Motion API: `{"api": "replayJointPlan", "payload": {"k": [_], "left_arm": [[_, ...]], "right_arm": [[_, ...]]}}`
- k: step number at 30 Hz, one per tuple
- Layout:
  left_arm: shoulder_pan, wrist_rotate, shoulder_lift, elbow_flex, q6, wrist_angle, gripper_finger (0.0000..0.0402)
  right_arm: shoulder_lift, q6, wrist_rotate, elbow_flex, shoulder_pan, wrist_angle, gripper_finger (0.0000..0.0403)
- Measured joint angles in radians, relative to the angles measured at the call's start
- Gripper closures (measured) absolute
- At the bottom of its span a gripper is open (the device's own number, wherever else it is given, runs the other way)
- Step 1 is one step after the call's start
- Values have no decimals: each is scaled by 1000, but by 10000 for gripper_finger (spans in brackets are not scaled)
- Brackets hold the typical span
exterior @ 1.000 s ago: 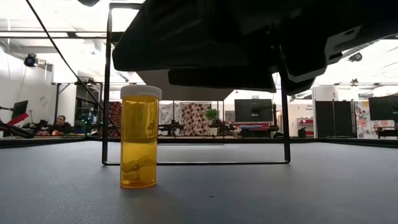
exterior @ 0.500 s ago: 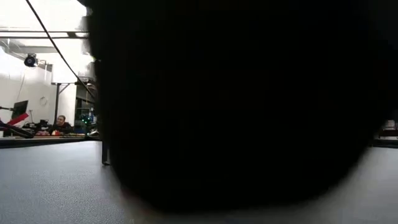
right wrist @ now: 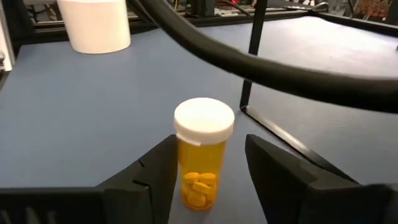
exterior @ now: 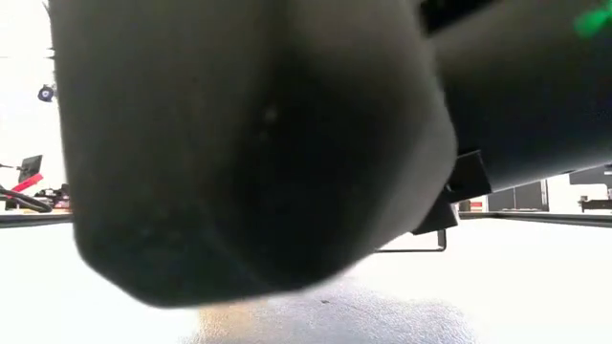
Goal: Pick and place medicine bottles onto shelf by color
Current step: Put the yellow pill bottle on the shelf aligned with the pink pill bottle
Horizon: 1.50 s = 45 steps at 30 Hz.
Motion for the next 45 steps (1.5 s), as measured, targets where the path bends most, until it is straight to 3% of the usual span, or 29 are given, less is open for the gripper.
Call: {"api": "replayJointPlan", "payload": {"k": [12,23,33,45], "left_arm": [[0,0,0,-1,0,0,233],[0,-2,0,-1,0,0,233],[0,-9,0,0,0,5,233],[0,-12,-2,1,7,-1,233]], "right_arm": [[0,5,-22,0,1,3,313],[-36,-37,-23,-1,28,-4,310],[-233,-126,-308,1,61,-10,310],[-552,-270,-308,0,51,-321,310]]}}
